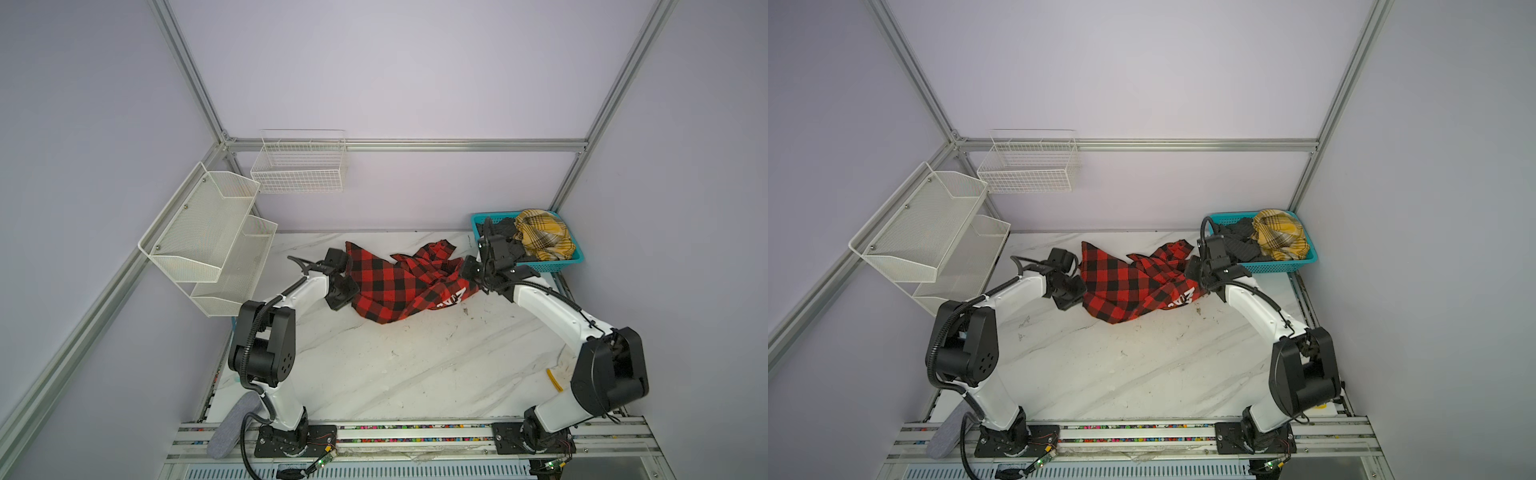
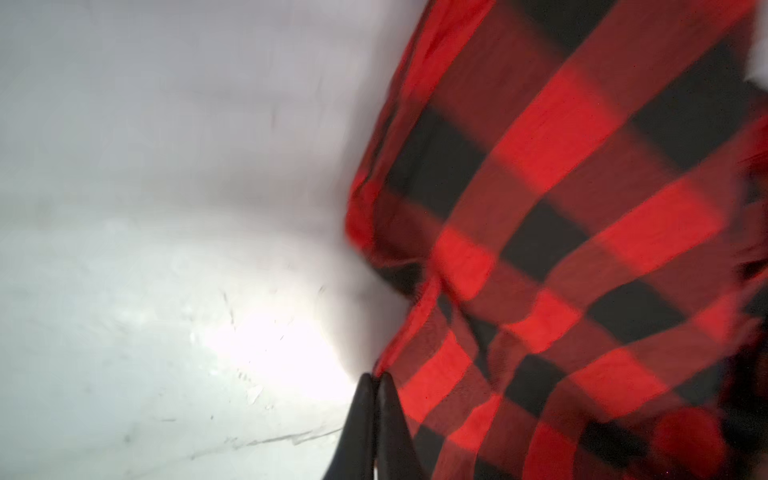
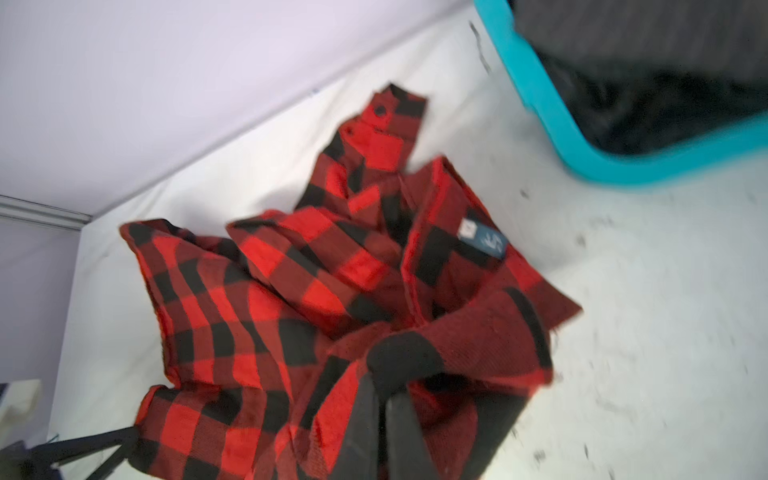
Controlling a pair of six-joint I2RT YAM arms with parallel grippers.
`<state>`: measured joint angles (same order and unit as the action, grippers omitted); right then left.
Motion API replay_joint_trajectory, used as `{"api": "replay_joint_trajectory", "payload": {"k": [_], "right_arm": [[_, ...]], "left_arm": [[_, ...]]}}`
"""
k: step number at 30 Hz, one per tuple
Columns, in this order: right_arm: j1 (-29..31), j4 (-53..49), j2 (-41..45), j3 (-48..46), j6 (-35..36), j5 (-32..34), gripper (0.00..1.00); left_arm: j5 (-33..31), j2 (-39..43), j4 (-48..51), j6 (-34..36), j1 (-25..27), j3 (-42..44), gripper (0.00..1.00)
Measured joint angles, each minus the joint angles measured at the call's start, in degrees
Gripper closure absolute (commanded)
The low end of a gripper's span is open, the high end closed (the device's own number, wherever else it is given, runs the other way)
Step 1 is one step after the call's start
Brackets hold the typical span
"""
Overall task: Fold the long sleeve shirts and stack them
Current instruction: 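Lift the shirt with both grippers, swing it farther away and lay it flat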
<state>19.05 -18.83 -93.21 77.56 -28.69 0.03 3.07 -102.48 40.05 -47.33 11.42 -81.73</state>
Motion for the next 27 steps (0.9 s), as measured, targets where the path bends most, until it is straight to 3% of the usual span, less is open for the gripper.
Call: {"api": "replay_joint_trajectory", "payload": {"k": [4,7,10,13,19,24,27], "right_arm": [[-1.7,-3.4,-14.8,31.0,4.1,0.7,1.00],[-2.6,-4.1,-20.1,48.1,6.6,0.3,1.00],[-2.9,-3.2,-17.6,52.8,8.6,-0.8,1.00],[-2.5,0.8,-8.3,43.4,9.6,-2.1,1.00],[-2.2,8.5,14.4,10.6,8.9,-4.0,1.00],[-2.3,10.2,21.6,-20.0,4.4,-5.4,1.00],[-2.3,8.5,20.9,-34.8,1.1,-6.4,1.00]], "left_arm": [[-4.9,-1.6,1.8,2.3,-3.9,-27.4,1.00],[-8.9,-1.0,3.3,3.1,-6.6,-44.9,1.00],[-11.8,6.2,2.8,3.5,-7.5,-46.6,1.00],[-12.3,18.5,0.2,3.6,-6.6,-35.5,1.00],[-9.6,40.3,-2.4,1.9,-6.4,0.9,1.00],[-5.6,41.5,-0.8,-0.7,-6.5,26.8,1.00],[-2.7,38.7,0.1,-2.2,-5.9,35.4,1.00]]}}
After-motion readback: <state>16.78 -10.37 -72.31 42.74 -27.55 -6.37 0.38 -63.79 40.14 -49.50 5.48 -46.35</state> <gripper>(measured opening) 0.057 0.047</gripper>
